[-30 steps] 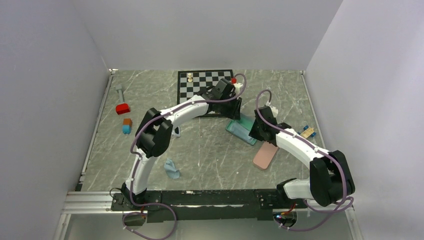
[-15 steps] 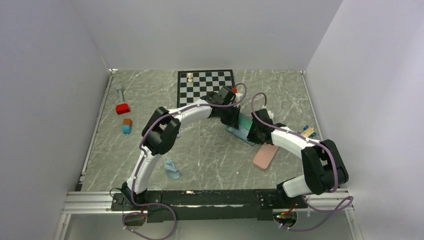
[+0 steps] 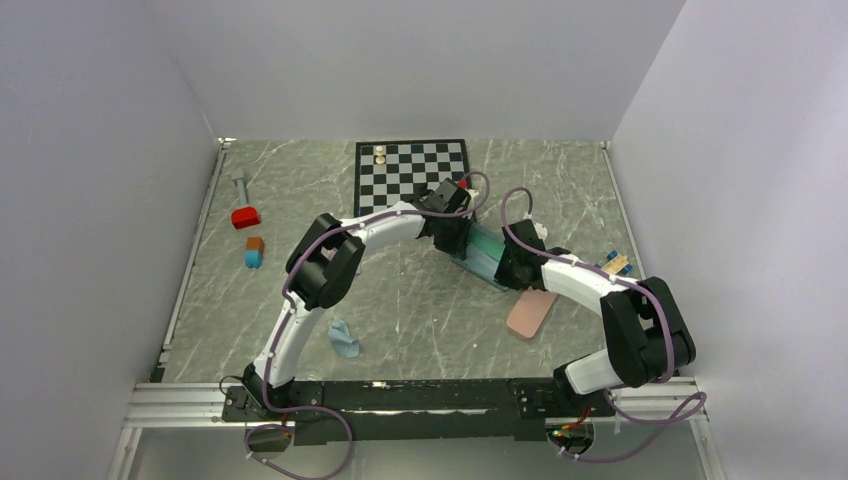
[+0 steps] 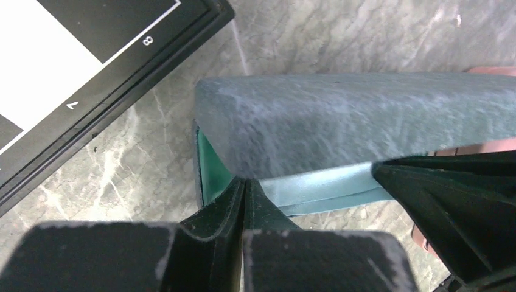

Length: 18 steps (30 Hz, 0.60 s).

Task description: Organize the sunglasses

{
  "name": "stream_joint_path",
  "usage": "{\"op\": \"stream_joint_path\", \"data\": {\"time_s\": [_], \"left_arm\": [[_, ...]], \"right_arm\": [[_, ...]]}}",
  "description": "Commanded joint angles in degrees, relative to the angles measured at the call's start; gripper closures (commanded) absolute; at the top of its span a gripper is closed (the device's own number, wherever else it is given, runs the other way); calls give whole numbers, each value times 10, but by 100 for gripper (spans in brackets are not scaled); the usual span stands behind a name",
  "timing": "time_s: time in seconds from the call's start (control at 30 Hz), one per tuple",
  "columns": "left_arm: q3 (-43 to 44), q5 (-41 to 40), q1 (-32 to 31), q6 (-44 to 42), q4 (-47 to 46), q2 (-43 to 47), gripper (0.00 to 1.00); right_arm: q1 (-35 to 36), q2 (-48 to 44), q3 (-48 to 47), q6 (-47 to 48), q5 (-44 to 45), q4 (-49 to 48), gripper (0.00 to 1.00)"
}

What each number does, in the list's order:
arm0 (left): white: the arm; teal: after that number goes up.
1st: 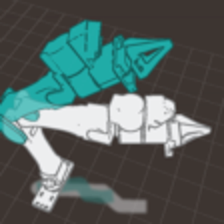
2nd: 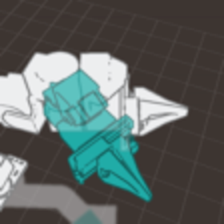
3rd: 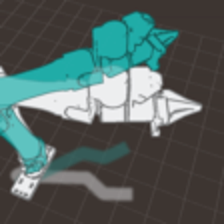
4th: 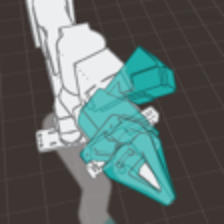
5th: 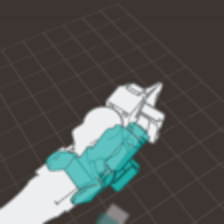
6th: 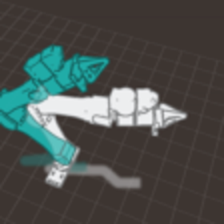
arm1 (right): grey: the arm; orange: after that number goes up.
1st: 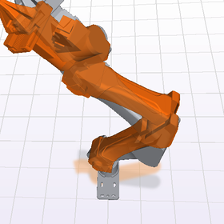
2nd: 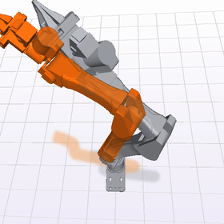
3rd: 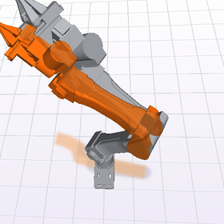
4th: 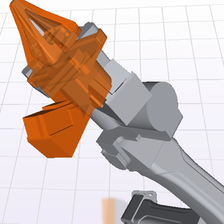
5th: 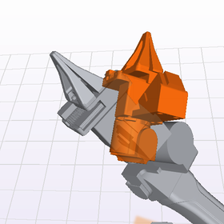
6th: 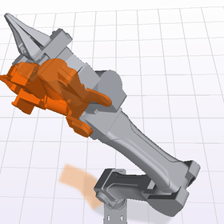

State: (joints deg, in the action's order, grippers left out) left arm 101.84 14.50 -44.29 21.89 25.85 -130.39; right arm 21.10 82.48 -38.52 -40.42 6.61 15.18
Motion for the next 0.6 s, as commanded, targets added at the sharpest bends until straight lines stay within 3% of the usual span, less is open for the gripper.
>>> {"op": "stream_joint_path", "data": {"time_s": [0.0, 0.37, 0.57], "left_arm": [[16, -50, 2, 3, 22, -20, 94], [27, -53, 4, 13, 49, -15, 94], [8, 25, 4, 6, 2, 55, 84]], "right_arm": [[-3, -19, -2, 17, 45, 31, 81], [-3, -54, -15, 35, 59, 46, 77], [-3, -104, -36, 82, 37, 45, 73]]}}
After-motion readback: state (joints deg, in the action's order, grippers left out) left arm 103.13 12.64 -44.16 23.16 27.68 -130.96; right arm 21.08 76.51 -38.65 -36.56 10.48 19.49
